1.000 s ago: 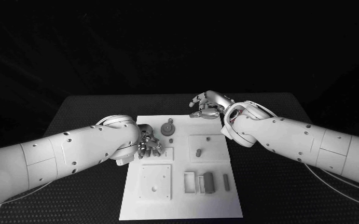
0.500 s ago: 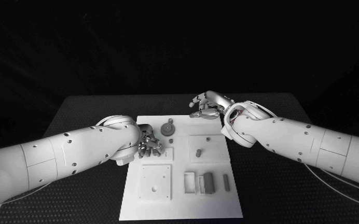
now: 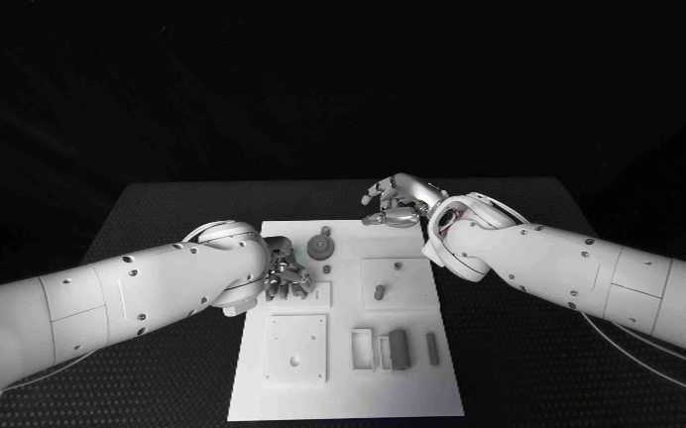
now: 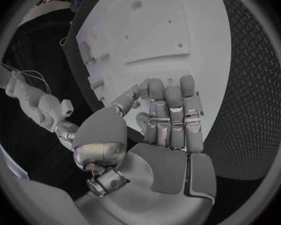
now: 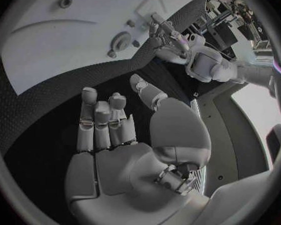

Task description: Assemble the parts on the task board

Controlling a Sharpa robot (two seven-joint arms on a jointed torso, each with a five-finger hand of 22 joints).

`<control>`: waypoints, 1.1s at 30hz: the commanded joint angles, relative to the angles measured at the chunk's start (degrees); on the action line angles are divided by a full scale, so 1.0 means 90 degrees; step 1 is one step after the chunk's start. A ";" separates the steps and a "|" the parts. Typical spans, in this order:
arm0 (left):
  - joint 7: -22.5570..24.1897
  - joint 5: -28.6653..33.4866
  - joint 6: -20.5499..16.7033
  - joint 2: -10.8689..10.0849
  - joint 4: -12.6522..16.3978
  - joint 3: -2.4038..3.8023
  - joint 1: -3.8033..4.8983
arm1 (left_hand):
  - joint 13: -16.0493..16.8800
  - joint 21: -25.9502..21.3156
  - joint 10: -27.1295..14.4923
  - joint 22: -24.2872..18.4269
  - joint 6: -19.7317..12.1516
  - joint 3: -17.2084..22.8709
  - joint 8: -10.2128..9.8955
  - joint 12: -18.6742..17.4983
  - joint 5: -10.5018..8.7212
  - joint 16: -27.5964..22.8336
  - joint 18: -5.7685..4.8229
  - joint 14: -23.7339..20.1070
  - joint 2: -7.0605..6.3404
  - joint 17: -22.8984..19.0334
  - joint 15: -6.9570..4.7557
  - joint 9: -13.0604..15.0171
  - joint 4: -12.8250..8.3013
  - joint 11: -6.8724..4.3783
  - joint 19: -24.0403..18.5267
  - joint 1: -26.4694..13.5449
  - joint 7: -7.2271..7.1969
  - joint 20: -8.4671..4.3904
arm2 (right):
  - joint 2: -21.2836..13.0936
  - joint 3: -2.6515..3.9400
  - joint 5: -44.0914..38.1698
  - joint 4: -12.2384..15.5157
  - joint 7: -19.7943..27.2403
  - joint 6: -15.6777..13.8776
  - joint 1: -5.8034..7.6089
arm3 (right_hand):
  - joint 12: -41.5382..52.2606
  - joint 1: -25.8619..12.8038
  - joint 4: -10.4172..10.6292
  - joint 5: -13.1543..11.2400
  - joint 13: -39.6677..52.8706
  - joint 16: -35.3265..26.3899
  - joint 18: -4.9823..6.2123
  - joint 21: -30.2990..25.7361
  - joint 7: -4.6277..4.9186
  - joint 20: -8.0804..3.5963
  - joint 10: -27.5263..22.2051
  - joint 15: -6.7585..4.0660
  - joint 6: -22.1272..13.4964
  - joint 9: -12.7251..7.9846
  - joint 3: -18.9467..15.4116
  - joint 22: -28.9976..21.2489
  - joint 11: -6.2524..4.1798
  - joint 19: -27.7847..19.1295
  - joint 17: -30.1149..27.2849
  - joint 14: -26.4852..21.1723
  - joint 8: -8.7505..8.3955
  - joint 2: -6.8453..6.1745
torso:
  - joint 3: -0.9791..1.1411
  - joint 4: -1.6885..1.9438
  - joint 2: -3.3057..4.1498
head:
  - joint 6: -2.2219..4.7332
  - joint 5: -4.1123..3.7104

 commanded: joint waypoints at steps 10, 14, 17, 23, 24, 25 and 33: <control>0.0072 -0.0081 0.0086 -0.0016 0.0012 0.0002 -0.0003 | -0.0042 -0.0045 -0.0069 0.0105 -0.0062 -0.0149 -0.0043 0.0028 -0.0029 0.0057 -0.0078 -0.0086 -0.0273 -0.0067 0.0002 -0.0018 0.0080 0.0007 0.0004 -0.0136 0.0025 -0.0025 | -0.0009 0.0003 0.0011 0.0003 0.0039 0.0040 0.0000 | 0.0031 -0.0013 -0.0014 -0.0008 -0.0012 0.0032 0.0059 0.0006 0.0062 0.0007 -0.0043 -0.0032 -0.0041 0.0004 -0.0013 0.0084 0.0007 -0.0035 -0.0010 -0.0013 0.0010 0.0039 | 0.0001 0.0000 -0.0001 | -0.0008 0.0003; 0.0072 -0.0080 0.0067 -0.0014 0.0017 0.0002 -0.0003 | -0.0064 -0.0067 -0.0098 0.0107 -0.0080 -0.0395 -0.0043 0.0054 0.0071 0.0098 -0.0075 -0.0122 -0.0273 -0.0116 0.0002 -0.0015 0.0004 0.0010 -0.0017 -0.0275 0.0028 -0.0024 | -0.0007 0.0003 0.0011 0.0007 0.0040 0.0040 -0.0001 | 0.0031 -0.0013 -0.0014 -0.0008 -0.0012 0.0032 0.0059 0.0006 0.0062 0.0007 -0.0044 -0.0032 -0.0042 0.0004 -0.0012 0.0083 0.0007 -0.0035 -0.0010 -0.0014 0.0010 0.0039 | 0.0001 0.0001 0.0001 | -0.0009 0.0002; 0.0072 -0.0080 0.0032 -0.0015 0.0016 0.0002 -0.0003 | -0.0073 -0.0076 -0.0108 0.0104 -0.0087 -0.0449 -0.0046 0.0060 0.0037 0.0108 -0.0073 -0.0132 -0.0271 -0.0134 0.0000 -0.0015 -0.0006 0.0011 -0.0020 -0.0312 0.0029 -0.0025 | -0.0009 0.0003 0.0011 0.0007 0.0040 0.0037 -0.0001 | 0.0031 -0.0011 -0.0016 -0.0008 -0.0013 0.0033 0.0058 0.0006 0.0062 0.0007 -0.0044 -0.0032 -0.0042 0.0004 -0.0012 0.0083 0.0007 -0.0035 -0.0011 -0.0014 0.0010 0.0039 | -0.0001 -0.0002 0.0001 | -0.0006 0.0001; 0.0070 -0.0077 0.0018 -0.0014 0.0015 0.0002 -0.0005 | -0.0087 -0.0091 -0.0120 0.0099 -0.0096 -0.0520 -0.0049 0.0071 -0.0031 0.0124 -0.0071 -0.0145 -0.0276 -0.0163 -0.0004 -0.0017 -0.0009 0.0012 -0.0023 -0.0369 0.0030 -0.0027 | -0.0012 0.0003 0.0010 0.0007 0.0040 0.0038 -0.0001 | 0.0032 -0.0009 -0.0018 -0.0008 -0.0014 0.0033 0.0058 0.0006 0.0062 0.0006 -0.0045 -0.0032 -0.0044 0.0003 -0.0011 0.0083 0.0007 -0.0037 -0.0011 -0.0015 0.0009 0.0037 | 0.0003 -0.0003 -0.0001 | -0.0003 0.0000; 0.0072 -0.0077 0.0018 -0.0014 0.0014 0.0002 -0.0006 | -0.0088 -0.0092 -0.0121 0.0099 -0.0096 -0.0523 -0.0049 0.0072 -0.0033 0.0125 -0.0070 -0.0146 -0.0275 -0.0164 -0.0005 -0.0017 -0.0009 0.0012 -0.0022 -0.0372 0.0030 -0.0027 | -0.0012 0.0003 0.0010 0.0007 0.0040 0.0038 -0.0001 | 0.0032 -0.0008 -0.0018 -0.0008 -0.0015 0.0033 0.0058 0.0006 0.0062 0.0006 -0.0045 -0.0032 -0.0045 0.0003 -0.0011 0.0083 0.0007 -0.0037 -0.0012 -0.0015 0.0009 0.0037 | 0.0003 -0.0003 -0.0001 | -0.0003 0.0000; 0.0072 -0.0076 0.0017 -0.0013 0.0014 0.0002 -0.0006 | -0.0089 -0.0093 -0.0121 0.0098 -0.0096 -0.0525 -0.0049 0.0073 -0.0035 0.0126 -0.0070 -0.0146 -0.0271 -0.0166 -0.0005 -0.0017 -0.0008 0.0011 -0.0022 -0.0375 0.0030 -0.0028 | -0.0012 0.0003 0.0010 0.0007 0.0040 0.0041 -0.0001 | 0.0033 -0.0008 -0.0019 -0.0008 -0.0015 0.0033 0.0058 0.0006 0.0062 0.0006 -0.0046 -0.0032 -0.0045 0.0003 -0.0011 0.0083 0.0007 -0.0037 -0.0012 -0.0015 0.0009 0.0037 | 0.0003 -0.0004 -0.0002 | -0.0001 0.0000; 0.0077 0.0000 0.0017 -0.0022 0.0030 0.0002 -0.0011 | -0.0093 -0.0096 -0.0117 0.0097 -0.0089 -0.0536 -0.0044 0.0082 -0.0042 0.0138 -0.0067 -0.0144 -0.0241 -0.0176 -0.0008 -0.0015 -0.0002 0.0008 -0.0016 -0.0386 0.0026 -0.0031 | -0.0012 0.0003 0.0010 0.0004 0.0040 0.0046 -0.0001 | 0.0034 -0.0008 -0.0019 -0.0008 -0.0016 0.0033 0.0058 0.0005 0.0062 0.0006 -0.0046 -0.0032 -0.0046 0.0003 -0.0010 0.0083 0.0007 -0.0037 -0.0013 -0.0016 0.0008 0.0038 | 0.0003 -0.0001 0.0000 | -0.0010 -0.0007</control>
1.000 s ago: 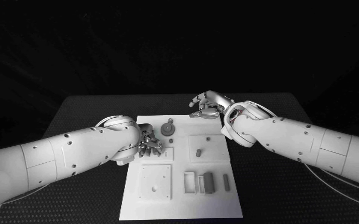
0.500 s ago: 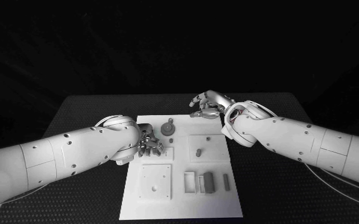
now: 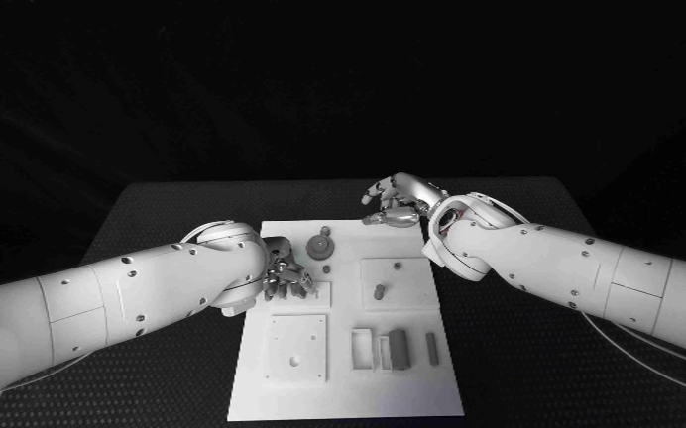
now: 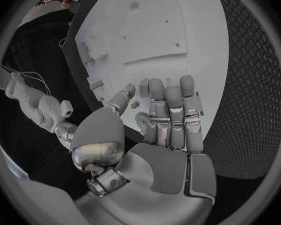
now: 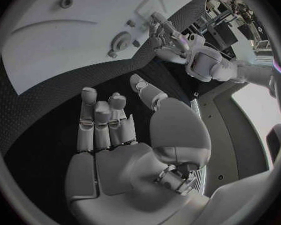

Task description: Assemble the parts on the task board

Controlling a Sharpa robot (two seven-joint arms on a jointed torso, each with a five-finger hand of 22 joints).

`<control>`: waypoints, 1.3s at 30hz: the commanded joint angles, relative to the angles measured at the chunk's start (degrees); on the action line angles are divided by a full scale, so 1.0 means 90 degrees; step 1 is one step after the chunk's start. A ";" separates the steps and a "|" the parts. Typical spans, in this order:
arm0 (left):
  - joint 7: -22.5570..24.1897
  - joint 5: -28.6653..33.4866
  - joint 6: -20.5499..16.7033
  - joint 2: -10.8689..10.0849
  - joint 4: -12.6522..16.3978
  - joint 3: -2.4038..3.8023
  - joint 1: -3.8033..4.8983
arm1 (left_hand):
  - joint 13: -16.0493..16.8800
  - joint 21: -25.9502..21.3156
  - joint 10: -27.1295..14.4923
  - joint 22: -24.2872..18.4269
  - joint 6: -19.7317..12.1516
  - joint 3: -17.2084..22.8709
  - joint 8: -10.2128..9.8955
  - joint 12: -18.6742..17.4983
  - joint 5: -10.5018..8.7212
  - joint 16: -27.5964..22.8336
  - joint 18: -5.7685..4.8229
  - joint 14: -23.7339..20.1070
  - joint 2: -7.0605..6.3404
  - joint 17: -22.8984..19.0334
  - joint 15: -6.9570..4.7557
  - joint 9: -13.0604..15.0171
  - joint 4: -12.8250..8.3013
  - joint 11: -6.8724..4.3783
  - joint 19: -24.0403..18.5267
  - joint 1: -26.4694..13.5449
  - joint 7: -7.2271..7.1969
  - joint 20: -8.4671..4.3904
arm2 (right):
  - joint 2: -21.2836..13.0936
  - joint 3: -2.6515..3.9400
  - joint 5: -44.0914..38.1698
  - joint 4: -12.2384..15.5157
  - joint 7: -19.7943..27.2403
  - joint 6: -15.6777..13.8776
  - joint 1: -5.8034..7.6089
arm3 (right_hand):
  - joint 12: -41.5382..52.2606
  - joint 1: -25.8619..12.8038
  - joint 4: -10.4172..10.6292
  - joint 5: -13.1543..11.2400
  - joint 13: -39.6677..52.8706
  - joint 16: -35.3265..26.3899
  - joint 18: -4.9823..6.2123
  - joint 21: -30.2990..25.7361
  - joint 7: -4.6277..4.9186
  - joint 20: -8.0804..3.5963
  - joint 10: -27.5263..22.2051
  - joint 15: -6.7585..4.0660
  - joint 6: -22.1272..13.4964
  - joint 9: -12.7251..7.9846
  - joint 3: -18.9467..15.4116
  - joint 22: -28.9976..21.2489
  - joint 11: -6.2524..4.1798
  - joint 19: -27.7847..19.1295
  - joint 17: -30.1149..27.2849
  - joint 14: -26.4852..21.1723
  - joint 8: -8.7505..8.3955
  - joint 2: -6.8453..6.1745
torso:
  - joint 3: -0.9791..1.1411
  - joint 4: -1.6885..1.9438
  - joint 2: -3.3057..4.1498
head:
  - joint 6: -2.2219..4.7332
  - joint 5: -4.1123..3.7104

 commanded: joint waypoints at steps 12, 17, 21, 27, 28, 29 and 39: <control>0.0063 0.0064 -0.0018 -0.0011 0.0024 0.0003 -0.0006 | -0.0010 -0.0021 -0.0039 0.0102 -0.0011 -0.0053 -0.0007 0.0051 -0.0033 0.0072 -0.0064 -0.0026 0.0048 -0.0023 -0.0028 -0.0003 0.0012 -0.0013 0.0004 -0.0057 0.0003 -0.0038 | 0.0002 0.0003 -0.0006 -0.0003 0.0037 0.0053 -0.0001 | 0.0036 -0.0010 -0.0019 -0.0008 -0.0014 0.0035 0.0098 0.0006 0.0054 0.0006 -0.0047 -0.0040 -0.0034 0.0003 -0.0012 0.0086 0.0008 -0.0038 -0.0008 -0.0009 0.0008 0.0036 | -0.0001 0.0001 0.0000 | -0.0007 -0.0012; 0.0060 0.0061 -0.0012 -0.0010 0.0013 0.0003 -0.0006 | -0.0011 -0.0021 -0.0038 0.0102 -0.0009 -0.0055 -0.0006 0.0054 -0.0032 0.0075 -0.0063 -0.0025 0.0052 -0.0025 -0.0029 -0.0002 0.0010 -0.0015 0.0007 -0.0056 0.0002 -0.0039 | 0.0005 0.0003 -0.0006 -0.0005 0.0038 0.0055 -0.0001 | 0.0037 -0.0011 -0.0019 -0.0008 -0.0015 0.0035 0.0098 0.0006 0.0054 0.0006 -0.0048 -0.0040 -0.0035 0.0002 -0.0012 0.0086 0.0008 -0.0038 -0.0009 -0.0009 0.0007 0.0036 | -0.0003 0.0003 -0.0001 | -0.0006 -0.0008; 0.0065 0.0061 -0.0023 -0.0018 0.0008 0.0003 -0.0006 | -0.0012 -0.0021 -0.0037 0.0102 -0.0008 -0.0056 -0.0005 0.0056 -0.0032 0.0078 -0.0063 -0.0024 0.0055 -0.0028 -0.0030 -0.0002 0.0010 -0.0016 0.0008 -0.0056 0.0001 -0.0039 | 0.0004 0.0003 -0.0006 -0.0008 0.0037 0.0057 -0.0001 | 0.0037 -0.0011 -0.0019 -0.0008 -0.0016 0.0036 0.0098 0.0006 0.0055 0.0006 -0.0048 -0.0039 -0.0036 0.0002 -0.0011 0.0086 0.0009 -0.0038 -0.0009 -0.0010 0.0007 0.0037 | -0.0001 0.0002 0.0000 | -0.0010 -0.0012; 0.0110 0.0102 -0.0062 -0.0081 0.0031 0.0010 -0.0006 | -0.0013 -0.0022 -0.0037 0.0102 -0.0006 -0.0060 -0.0005 0.0058 -0.0033 0.0081 -0.0063 -0.0024 0.0059 -0.0031 -0.0031 -0.0002 0.0013 -0.0017 0.0010 -0.0062 0.0000 -0.0040 | 0.0002 0.0003 -0.0006 -0.0019 0.0037 0.0050 -0.0001 | 0.0039 -0.0012 -0.0019 -0.0008 -0.0017 0.0036 0.0098 0.0006 0.0055 0.0006 -0.0048 -0.0039 -0.0037 0.0002 -0.0012 0.0086 0.0009 -0.0038 -0.0010 -0.0010 0.0007 0.0037 | -0.0002 0.0003 -0.0001 | 0.0004 -0.0006; 0.0112 0.0166 -0.0071 -0.0107 0.0052 0.0019 -0.0006 | -0.0014 -0.0022 -0.0037 0.0102 -0.0006 -0.0061 -0.0004 0.0059 -0.0033 0.0081 -0.0064 -0.0024 0.0060 -0.0032 -0.0031 -0.0002 0.0014 -0.0017 0.0011 -0.0064 0.0000 -0.0040 | 0.0002 0.0003 -0.0006 -0.0025 0.0036 0.0047 -0.0001 | 0.0039 -0.0012 -0.0019 -0.0008 -0.0017 0.0036 0.0098 0.0006 0.0055 0.0006 -0.0048 -0.0039 -0.0037 0.0002 -0.0012 0.0086 0.0009 -0.0038 -0.0010 -0.0010 0.0007 0.0037 | -0.0003 0.0005 -0.0004 | 0.0023 -0.0004; 0.0106 0.0221 -0.0072 -0.0126 0.0069 0.0028 -0.0005 | -0.0014 -0.0022 -0.0037 0.0102 -0.0006 -0.0064 -0.0004 0.0060 -0.0033 0.0082 -0.0064 -0.0024 0.0059 -0.0034 -0.0032 -0.0002 0.0015 -0.0017 0.0011 -0.0067 0.0000 -0.0040 | 0.0002 0.0003 -0.0006 -0.0030 0.0036 0.0045 -0.0001 | 0.0039 -0.0012 -0.0019 -0.0008 -0.0018 0.0037 0.0098 0.0006 0.0055 0.0006 -0.0048 -0.0039 -0.0037 0.0002 -0.0012 0.0086 0.0009 -0.0038 -0.0010 -0.0010 0.0007 0.0037 | -0.0001 0.0005 -0.0005 | 0.0033 -0.0005; 0.0020 0.0269 -0.0082 -0.0349 0.0172 0.0502 0.0045 | -0.0021 -0.0026 -0.0038 0.0102 -0.0005 -0.0087 -0.0004 0.0067 -0.0044 0.0091 -0.0064 -0.0024 0.0050 -0.0048 -0.0034 -0.0003 0.0025 -0.0019 0.0015 -0.0099 -0.0002 -0.0042 | -0.0021 0.0003 -0.0016 -0.0075 0.0032 0.0031 -0.0001 | 0.0041 -0.0003 -0.0025 -0.0007 -0.0020 0.0038 0.0098 0.0006 0.0055 0.0004 -0.0050 -0.0039 -0.0041 0.0001 -0.0008 0.0086 0.0009 -0.0039 -0.0012 -0.0011 0.0006 0.0035 | 0.0004 0.0003 -0.0002 | 0.0092 -0.0004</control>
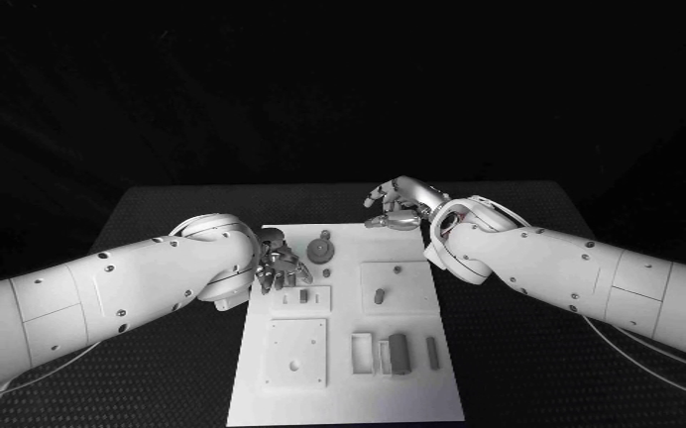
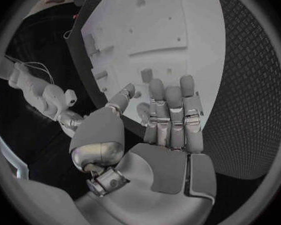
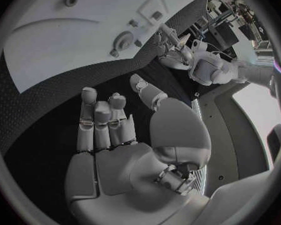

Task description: Assemble the parts on the task board

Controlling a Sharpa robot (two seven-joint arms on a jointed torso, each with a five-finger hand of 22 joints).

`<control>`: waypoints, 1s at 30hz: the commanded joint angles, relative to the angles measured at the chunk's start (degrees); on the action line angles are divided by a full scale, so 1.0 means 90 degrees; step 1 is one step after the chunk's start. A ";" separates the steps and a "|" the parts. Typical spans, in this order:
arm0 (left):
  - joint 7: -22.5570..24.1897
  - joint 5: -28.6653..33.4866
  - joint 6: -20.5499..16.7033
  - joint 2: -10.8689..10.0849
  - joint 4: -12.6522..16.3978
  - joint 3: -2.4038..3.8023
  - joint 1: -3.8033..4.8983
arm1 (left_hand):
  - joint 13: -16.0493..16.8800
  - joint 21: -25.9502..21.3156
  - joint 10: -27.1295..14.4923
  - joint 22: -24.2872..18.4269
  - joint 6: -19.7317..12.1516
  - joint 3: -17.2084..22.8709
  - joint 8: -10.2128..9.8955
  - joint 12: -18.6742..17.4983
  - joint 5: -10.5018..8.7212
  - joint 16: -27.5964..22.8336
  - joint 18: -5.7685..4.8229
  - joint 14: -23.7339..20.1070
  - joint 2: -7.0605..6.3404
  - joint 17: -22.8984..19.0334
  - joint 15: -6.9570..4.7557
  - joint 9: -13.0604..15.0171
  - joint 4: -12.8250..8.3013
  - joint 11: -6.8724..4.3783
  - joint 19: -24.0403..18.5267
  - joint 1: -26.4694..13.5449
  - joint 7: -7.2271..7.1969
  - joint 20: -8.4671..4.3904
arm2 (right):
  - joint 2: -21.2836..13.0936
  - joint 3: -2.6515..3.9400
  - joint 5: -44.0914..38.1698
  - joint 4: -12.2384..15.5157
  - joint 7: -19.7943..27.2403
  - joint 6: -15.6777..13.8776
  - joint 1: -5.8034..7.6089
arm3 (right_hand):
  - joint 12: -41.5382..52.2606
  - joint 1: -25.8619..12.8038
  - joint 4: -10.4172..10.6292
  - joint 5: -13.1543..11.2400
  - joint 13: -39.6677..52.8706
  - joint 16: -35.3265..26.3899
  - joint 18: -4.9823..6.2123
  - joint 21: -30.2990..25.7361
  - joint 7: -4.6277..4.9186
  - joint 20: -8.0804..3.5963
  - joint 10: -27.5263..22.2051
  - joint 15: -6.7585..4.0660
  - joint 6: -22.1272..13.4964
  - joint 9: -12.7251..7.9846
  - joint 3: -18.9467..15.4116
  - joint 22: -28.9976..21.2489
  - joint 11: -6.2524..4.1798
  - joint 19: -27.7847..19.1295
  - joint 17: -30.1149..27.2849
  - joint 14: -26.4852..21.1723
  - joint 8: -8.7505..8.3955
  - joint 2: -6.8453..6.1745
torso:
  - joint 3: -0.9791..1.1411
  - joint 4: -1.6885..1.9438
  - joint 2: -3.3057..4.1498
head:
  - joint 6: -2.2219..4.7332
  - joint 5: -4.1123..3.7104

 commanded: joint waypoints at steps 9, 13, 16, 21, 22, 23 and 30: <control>-0.0019 -0.0026 -0.0096 0.0104 -0.0649 0.0193 0.0127 | -0.0035 -0.0060 -0.0092 0.0087 -0.0183 -0.0027 -0.0114 0.0035 -0.0035 0.0029 -0.0070 -0.0069 -0.0025 -0.0061 -0.0042 -0.0054 -0.0015 0.0019 -0.0008 -0.0035 0.0082 -0.0043 | -0.0008 0.0003 -0.0020 -0.0003 0.0031 0.0037 0.0000 | 0.0043 0.0001 -0.0028 -0.0008 -0.0010 0.0039 0.0075 0.0007 0.0056 0.0003 -0.0050 -0.0047 0.0001 0.0001 -0.0007 0.0088 0.0010 -0.0037 -0.0008 -0.0003 0.0005 0.0036 | 0.0007 -0.0003 0.0009 | 0.0047 0.0003; -0.0061 -0.0081 0.0052 0.0302 -0.1022 0.0193 0.0130 | -0.0053 -0.0100 -0.0143 0.0076 -0.0411 -0.0036 -0.0268 0.0047 -0.0037 0.0036 -0.0084 -0.0111 -0.0026 -0.0111 -0.0035 -0.0146 0.0051 0.0102 -0.0031 -0.0114 0.0159 -0.0039 | 0.0000 0.0003 -0.0020 -0.0008 0.0030 0.0035 0.0000 | 0.0044 0.0000 -0.0028 -0.0008 -0.0011 0.0040 0.0075 0.0008 0.0056 0.0003 -0.0050 -0.0047 0.0000 0.0001 -0.0008 0.0088 0.0010 -0.0037 -0.0008 -0.0003 0.0005 0.0035 | 0.0005 -0.0004 0.0012 | 0.0053 0.0003; -0.0087 -0.0176 0.0150 0.0451 -0.1276 0.0193 0.0130 | -0.0061 -0.0130 -0.0186 0.0070 -0.0542 -0.0029 -0.0358 0.0054 -0.0037 0.0040 -0.0092 -0.0145 -0.0033 -0.0141 -0.0030 -0.0203 0.0112 0.0147 -0.0054 -0.0166 0.0210 -0.0034 | 0.0015 0.0003 -0.0020 -0.0017 0.0033 0.0034 0.0000 | 0.0045 -0.0001 -0.0027 -0.0008 -0.0011 0.0040 0.0075 0.0008 0.0057 0.0003 -0.0050 -0.0047 -0.0001 0.0000 -0.0008 0.0088 0.0010 -0.0037 -0.0009 -0.0003 0.0005 0.0035 | 0.0003 -0.0003 0.0015 | 0.0060 0.0011; -0.0064 -0.0256 0.0212 0.0701 -0.1742 0.0191 0.0126 | -0.0069 -0.0181 -0.0263 0.0065 -0.0749 -0.0095 -0.0492 0.0071 -0.0061 0.0053 -0.0094 -0.0213 -0.0049 -0.0184 -0.0007 -0.0291 0.0167 0.0220 -0.0103 -0.0289 0.0289 -0.0016 | 0.0031 0.0003 -0.0019 -0.0023 0.0035 0.0034 0.0000 | 0.0045 -0.0002 -0.0027 -0.0008 -0.0012 0.0040 0.0075 0.0008 0.0057 0.0003 -0.0050 -0.0046 -0.0001 0.0000 -0.0009 0.0088 0.0011 -0.0037 -0.0009 -0.0003 0.0005 0.0035 | -0.0004 -0.0006 0.0018 | 0.0068 0.0013; -0.0058 -0.0262 0.0240 0.0751 -0.1835 0.0190 0.0125 | -0.0068 -0.0186 -0.0270 0.0067 -0.0807 -0.0121 -0.0527 0.0080 -0.0064 0.0060 -0.0091 -0.0220 -0.0043 -0.0190 -0.0005 -0.0312 0.0156 0.0233 -0.0106 -0.0307 0.0305 -0.0014 | 0.0036 0.0003 -0.0019 -0.0024 0.0035 0.0034 0.0000 | 0.0045 -0.0002 -0.0027 -0.0008 -0.0012 0.0040 0.0075 0.0008 0.0057 0.0003 -0.0050 -0.0046 -0.0002 0.0000 -0.0009 0.0088 0.0011 -0.0037 -0.0009 -0.0003 0.0005 0.0035 | -0.0003 -0.0007 0.0018 | 0.0070 0.0015; -0.0053 -0.0262 0.0249 0.0776 -0.1883 0.0189 0.0125 | -0.0067 -0.0190 -0.0274 0.0067 -0.0834 -0.0136 -0.0543 0.0085 -0.0065 0.0065 -0.0091 -0.0223 -0.0040 -0.0194 -0.0004 -0.0323 0.0151 0.0242 -0.0107 -0.0318 0.0314 -0.0014 | 0.0036 0.0003 -0.0019 -0.0026 0.0035 0.0035 0.0000 | 0.0046 -0.0002 -0.0027 -0.0008 -0.0012 0.0040 0.0075 0.0008 0.0057 0.0003 -0.0050 -0.0046 -0.0002 0.0000 -0.0009 0.0088 0.0011 -0.0037 -0.0009 -0.0003 0.0005 0.0035 | -0.0005 -0.0008 0.0020 | 0.0074 0.0014; -0.0015 -0.0251 0.0327 0.0939 -0.2170 0.0185 0.0121 | -0.0064 -0.0208 -0.0297 0.0068 -0.0886 -0.0200 -0.0575 0.0112 -0.0108 0.0087 -0.0090 -0.0239 -0.0025 -0.0213 -0.0003 -0.0356 0.0145 0.0265 -0.0110 -0.0387 0.0339 -0.0013 | 0.0039 0.0003 -0.0017 -0.0028 0.0032 0.0039 0.0000 | 0.0046 -0.0006 -0.0024 -0.0008 -0.0014 0.0041 0.0075 0.0008 0.0058 0.0004 -0.0051 -0.0046 -0.0004 0.0000 -0.0010 0.0087 0.0011 -0.0037 -0.0010 -0.0003 0.0004 0.0035 | -0.0001 -0.0008 0.0026 | 0.0077 -0.0023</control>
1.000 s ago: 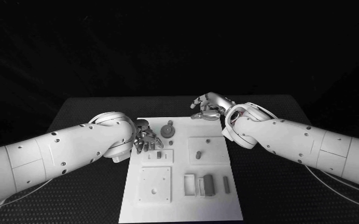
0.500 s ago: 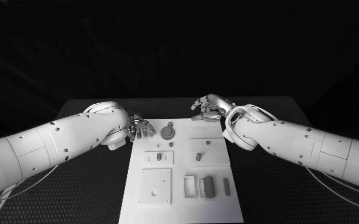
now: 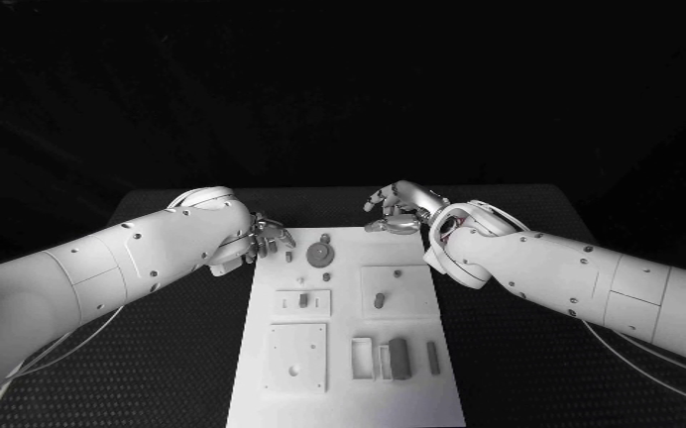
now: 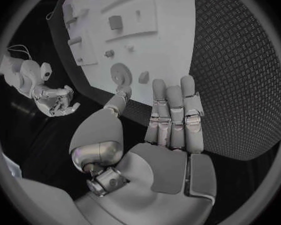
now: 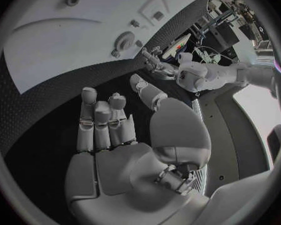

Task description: Assemble the parts on the task board

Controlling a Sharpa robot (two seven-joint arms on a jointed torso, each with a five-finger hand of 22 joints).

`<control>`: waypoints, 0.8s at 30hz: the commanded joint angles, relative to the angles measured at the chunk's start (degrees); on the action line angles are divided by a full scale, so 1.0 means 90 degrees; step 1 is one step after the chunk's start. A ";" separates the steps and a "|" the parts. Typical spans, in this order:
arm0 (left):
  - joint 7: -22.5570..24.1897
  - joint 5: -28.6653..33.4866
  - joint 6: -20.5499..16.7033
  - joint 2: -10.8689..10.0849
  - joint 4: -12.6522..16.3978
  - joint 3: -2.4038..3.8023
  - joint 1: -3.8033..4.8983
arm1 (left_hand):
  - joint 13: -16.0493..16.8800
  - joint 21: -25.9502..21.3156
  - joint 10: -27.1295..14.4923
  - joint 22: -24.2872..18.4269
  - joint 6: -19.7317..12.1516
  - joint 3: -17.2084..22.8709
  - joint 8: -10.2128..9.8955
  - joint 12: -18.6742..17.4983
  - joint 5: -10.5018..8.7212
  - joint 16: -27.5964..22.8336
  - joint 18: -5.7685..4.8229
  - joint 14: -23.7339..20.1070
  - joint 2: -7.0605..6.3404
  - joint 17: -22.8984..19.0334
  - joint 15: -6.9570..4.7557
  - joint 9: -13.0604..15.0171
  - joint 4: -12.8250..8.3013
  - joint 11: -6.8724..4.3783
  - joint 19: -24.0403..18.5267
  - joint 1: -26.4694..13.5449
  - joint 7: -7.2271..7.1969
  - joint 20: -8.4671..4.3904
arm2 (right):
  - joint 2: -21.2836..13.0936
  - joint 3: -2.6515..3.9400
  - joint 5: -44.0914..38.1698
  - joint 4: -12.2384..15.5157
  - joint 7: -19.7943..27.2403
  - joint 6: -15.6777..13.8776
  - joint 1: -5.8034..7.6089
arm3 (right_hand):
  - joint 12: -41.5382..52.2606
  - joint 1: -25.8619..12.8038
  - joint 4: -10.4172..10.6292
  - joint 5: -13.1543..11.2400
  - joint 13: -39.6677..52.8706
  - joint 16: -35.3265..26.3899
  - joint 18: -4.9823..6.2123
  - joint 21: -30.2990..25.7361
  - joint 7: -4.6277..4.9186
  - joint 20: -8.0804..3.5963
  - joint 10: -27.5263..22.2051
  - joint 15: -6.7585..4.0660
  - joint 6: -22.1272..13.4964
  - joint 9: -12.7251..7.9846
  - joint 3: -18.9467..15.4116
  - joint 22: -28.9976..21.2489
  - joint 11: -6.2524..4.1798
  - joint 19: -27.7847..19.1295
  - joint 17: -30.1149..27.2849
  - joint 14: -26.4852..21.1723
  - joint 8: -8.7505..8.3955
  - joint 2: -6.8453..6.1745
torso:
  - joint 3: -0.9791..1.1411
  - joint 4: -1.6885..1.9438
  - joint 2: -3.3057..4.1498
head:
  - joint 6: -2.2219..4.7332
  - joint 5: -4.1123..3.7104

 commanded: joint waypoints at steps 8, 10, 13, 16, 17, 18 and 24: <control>0.0120 -0.0044 0.0261 0.0199 -0.0280 -0.0001 -0.0036 | 0.0002 -0.0041 -0.0019 0.0072 -0.0053 -0.0053 -0.0036 0.0060 -0.0069 0.0048 -0.0086 -0.0050 0.0029 -0.0016 0.0004 -0.0023 -0.0007 0.0049 -0.0025 -0.0073 -0.0006 -0.0002 | 0.0012 0.0003 -0.0015 0.0014 0.0034 0.0041 0.0000 | 0.0023 -0.0009 -0.0022 -0.0008 -0.0010 0.0042 0.0072 0.0008 0.0044 -0.0004 -0.0052 -0.0032 -0.0018 -0.0001 -0.0011 0.0088 0.0012 -0.0028 -0.0011 0.0012 0.0003 0.0034 | -0.0001 0.0010 -0.0001 | -0.0029 -0.0030; 0.0149 -0.0044 0.0279 0.0229 -0.0330 -0.0002 -0.0054 | 0.0003 -0.0044 -0.0023 0.0074 -0.0052 -0.0052 -0.0035 0.0068 -0.0075 0.0055 -0.0085 -0.0052 0.0046 -0.0021 0.0003 -0.0027 -0.0026 0.0049 -0.0024 -0.0055 -0.0006 -0.0002 | 0.0015 0.0003 -0.0015 0.0012 0.0033 0.0041 0.0000 | 0.0023 -0.0010 -0.0022 -0.0008 -0.0011 0.0042 0.0072 0.0008 0.0044 -0.0004 -0.0052 -0.0032 -0.0018 -0.0001 -0.0012 0.0088 0.0012 -0.0028 -0.0012 0.0012 0.0003 0.0034 | -0.0003 0.0011 -0.0002 | -0.0030 -0.0035; 0.0181 -0.0044 0.0300 0.0269 -0.0384 -0.0002 -0.0074 | 0.0005 -0.0046 -0.0027 0.0079 -0.0039 -0.0049 -0.0027 0.0085 -0.0079 0.0070 -0.0086 -0.0054 0.0090 -0.0030 0.0001 -0.0033 -0.0067 0.0047 -0.0017 -0.0014 -0.0008 -0.0002 | 0.0018 0.0003 -0.0015 0.0009 0.0033 0.0040 0.0000 | 0.0023 -0.0012 -0.0021 -0.0008 -0.0011 0.0042 0.0072 0.0008 0.0045 -0.0004 -0.0052 -0.0032 -0.0019 -0.0001 -0.0012 0.0088 0.0013 -0.0028 -0.0012 0.0012 0.0002 0.0034 | -0.0002 0.0005 -0.0004 | -0.0033 -0.0035; 0.0248 -0.0031 0.0297 0.0315 -0.0435 -0.0002 -0.0099 | 0.0004 -0.0049 -0.0035 0.0087 -0.0031 -0.0053 -0.0021 0.0102 -0.0080 0.0085 -0.0089 -0.0058 0.0137 -0.0043 0.0002 -0.0043 -0.0138 0.0045 -0.0012 0.0047 -0.0010 -0.0001 | 0.0020 0.0003 -0.0014 0.0004 0.0035 0.0046 0.0000 | 0.0024 -0.0013 -0.0020 -0.0008 -0.0012 0.0042 0.0072 0.0008 0.0045 -0.0004 -0.0052 -0.0032 -0.0019 -0.0001 -0.0013 0.0088 0.0013 -0.0027 -0.0012 0.0011 0.0002 0.0034 | -0.0001 0.0004 -0.0007 | -0.0043 -0.0037; 0.0260 -0.0031 0.0282 0.0330 -0.0454 -0.0003 -0.0106 | 0.0003 -0.0050 -0.0037 0.0088 -0.0031 -0.0055 -0.0021 0.0106 -0.0081 0.0088 -0.0090 -0.0059 0.0148 -0.0047 0.0002 -0.0045 -0.0156 0.0045 -0.0011 0.0061 -0.0009 0.0000 | 0.0020 0.0003 -0.0014 0.0001 0.0035 0.0046 0.0000 | 0.0024 -0.0014 -0.0019 -0.0008 -0.0012 0.0042 0.0072 0.0008 0.0045 -0.0004 -0.0052 -0.0032 -0.0019 -0.0001 -0.0013 0.0088 0.0013 -0.0027 -0.0012 0.0011 0.0002 0.0034 | -0.0003 0.0004 -0.0006 | -0.0045 -0.0038; 0.0274 -0.0031 0.0275 0.0347 -0.0479 -0.0003 -0.0115 | 0.0002 -0.0051 -0.0042 0.0091 -0.0034 -0.0052 -0.0022 0.0110 -0.0081 0.0092 -0.0090 -0.0062 0.0165 -0.0052 0.0002 -0.0050 -0.0199 0.0047 -0.0011 0.0105 -0.0009 0.0000 | 0.0022 0.0003 -0.0014 -0.0002 0.0035 0.0046 0.0000 | 0.0024 -0.0014 -0.0019 -0.0008 -0.0012 0.0042 0.0072 0.0008 0.0045 -0.0004 -0.0052 -0.0032 -0.0019 -0.0001 -0.0013 0.0088 0.0013 -0.0027 -0.0012 0.0011 0.0002 0.0034 | -0.0002 0.0006 -0.0008 | -0.0064 -0.0062; 0.0313 -0.0031 0.0291 0.0419 -0.0610 -0.0006 -0.0159 | -0.0004 -0.0057 -0.0052 0.0097 -0.0029 -0.0077 -0.0016 0.0125 -0.0084 0.0105 -0.0095 -0.0070 0.0227 -0.0071 0.0009 -0.0062 -0.0296 0.0051 -0.0010 0.0167 -0.0005 0.0006 | 0.0032 0.0003 -0.0014 -0.0007 0.0036 0.0047 0.0000 | 0.0025 -0.0015 -0.0018 -0.0008 -0.0013 0.0043 0.0072 0.0009 0.0045 -0.0004 -0.0052 -0.0031 -0.0019 -0.0001 -0.0013 0.0088 0.0013 -0.0027 -0.0013 0.0011 0.0003 0.0036 | 0.0001 -0.0001 -0.0009 | -0.0045 -0.0045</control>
